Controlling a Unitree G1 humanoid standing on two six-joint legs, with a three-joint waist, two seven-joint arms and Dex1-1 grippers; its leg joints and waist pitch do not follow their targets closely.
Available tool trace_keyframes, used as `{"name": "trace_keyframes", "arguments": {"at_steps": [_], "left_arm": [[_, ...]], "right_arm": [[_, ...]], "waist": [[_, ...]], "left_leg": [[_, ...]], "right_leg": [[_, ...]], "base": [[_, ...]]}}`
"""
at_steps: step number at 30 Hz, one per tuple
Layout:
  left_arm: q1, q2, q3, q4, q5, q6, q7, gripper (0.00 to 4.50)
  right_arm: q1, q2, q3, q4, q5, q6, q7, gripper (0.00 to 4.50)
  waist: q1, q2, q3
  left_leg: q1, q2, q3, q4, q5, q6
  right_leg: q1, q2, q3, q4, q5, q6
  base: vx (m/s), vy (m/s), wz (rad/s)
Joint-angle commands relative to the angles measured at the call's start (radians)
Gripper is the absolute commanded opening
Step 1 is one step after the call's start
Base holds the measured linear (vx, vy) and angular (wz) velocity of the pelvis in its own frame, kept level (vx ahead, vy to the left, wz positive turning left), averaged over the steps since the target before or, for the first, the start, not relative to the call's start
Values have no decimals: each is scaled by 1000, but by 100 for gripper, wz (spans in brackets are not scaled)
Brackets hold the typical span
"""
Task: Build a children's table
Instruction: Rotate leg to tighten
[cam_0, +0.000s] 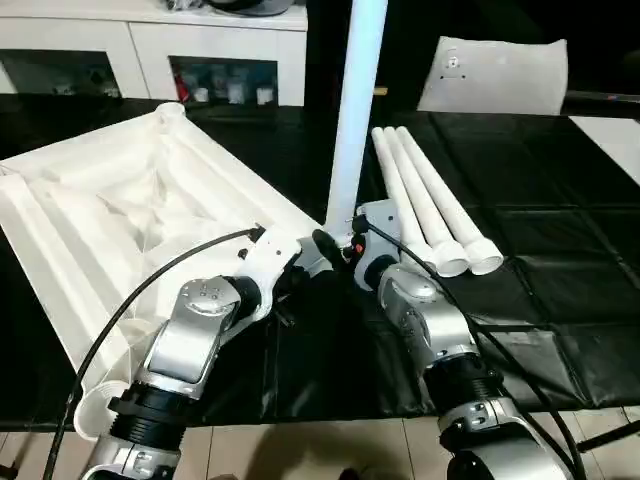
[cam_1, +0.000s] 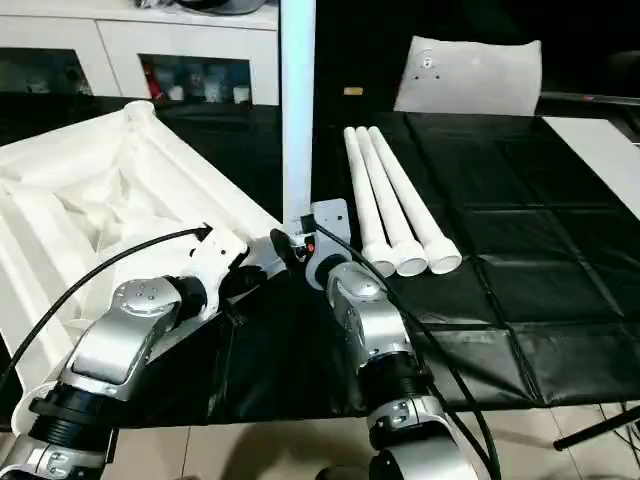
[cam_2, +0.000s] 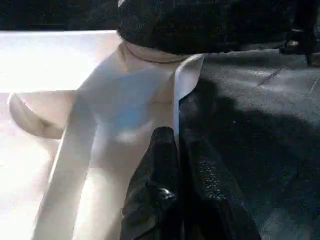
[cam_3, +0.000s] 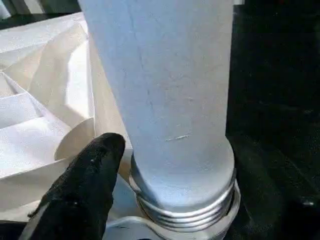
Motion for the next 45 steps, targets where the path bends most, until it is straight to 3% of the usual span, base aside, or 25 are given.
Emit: {"name": "trace_keyframes", "arguments": {"at_steps": [1,5,8,9,13,18,26,30,38,45], "left_arm": [[-11,38,-46,58,5,-62,-59,0],[-3,95,-40,77,-4,-103,-117,0],[6,156,-45,91,-19,-165,-204,0],[10,197,-59,103,-28,-242,-269,0],[5,254,-84,154,-49,-358,-367,0],[-6,304,-113,188,-76,-434,-511,0],[-48,342,-160,258,-87,-557,-656,0],[-65,346,-187,267,-86,-590,-718,0],[-92,342,-209,311,-83,-637,-768,0],[-107,343,-217,338,-82,-659,-789,0]], "right_arm": [[60,-23,84,-38,35,7,147,402],[97,-91,85,-113,51,-9,238,430],[121,-172,85,-178,78,-17,349,444],[126,-221,85,-202,88,-27,418,444],[119,-300,93,-204,92,-44,529,444],[87,-391,142,-184,94,-61,704,444],[40,-446,215,-129,52,-124,833,444],[4,-436,233,-76,44,-150,872,405],[-24,-431,253,-35,59,-167,937,330],[-18,-437,266,-28,63,-160,979,275]], "waist": [[7,7,-48],[6,8,-50],[7,7,-48],[11,7,-47],[9,8,-47],[18,6,-54],[37,3,-59],[43,2,-55],[51,0,-55],[54,1,-57]], "left_leg": [[-8,45,-10,-63,-160,59],[-9,47,-10,-62,-120,65],[-6,47,-9,-61,-142,68],[-5,47,-10,-60,-152,76],[-3,50,-9,-62,-153,72],[2,52,-6,-56,-116,83],[7,52,-3,-52,-95,88],[5,55,-3,-53,-125,60],[5,55,-6,-53,-156,40],[3,55,-4,-50,-126,50]], "right_leg": [[47,-75,52,-80,-222,-160],[52,-74,50,-69,-128,-194],[53,-74,49,-73,-161,-202],[52,-74,50,-76,-177,-195],[49,-74,50,-71,-176,-204],[52,-76,50,-59,-96,-244],[54,-78,49,-52,-74,-260],[52,-80,49,-52,-120,-254],[51,-82,50,-55,-184,-229],[53,-79,48,-48,-120,-244]], "base": [[0,0,0],[0,0,0],[0,0,0],[0,0,0],[0,0,0],[0,0,0],[0,0,0],[0,0,0],[0,0,0],[0,0,0]]}}
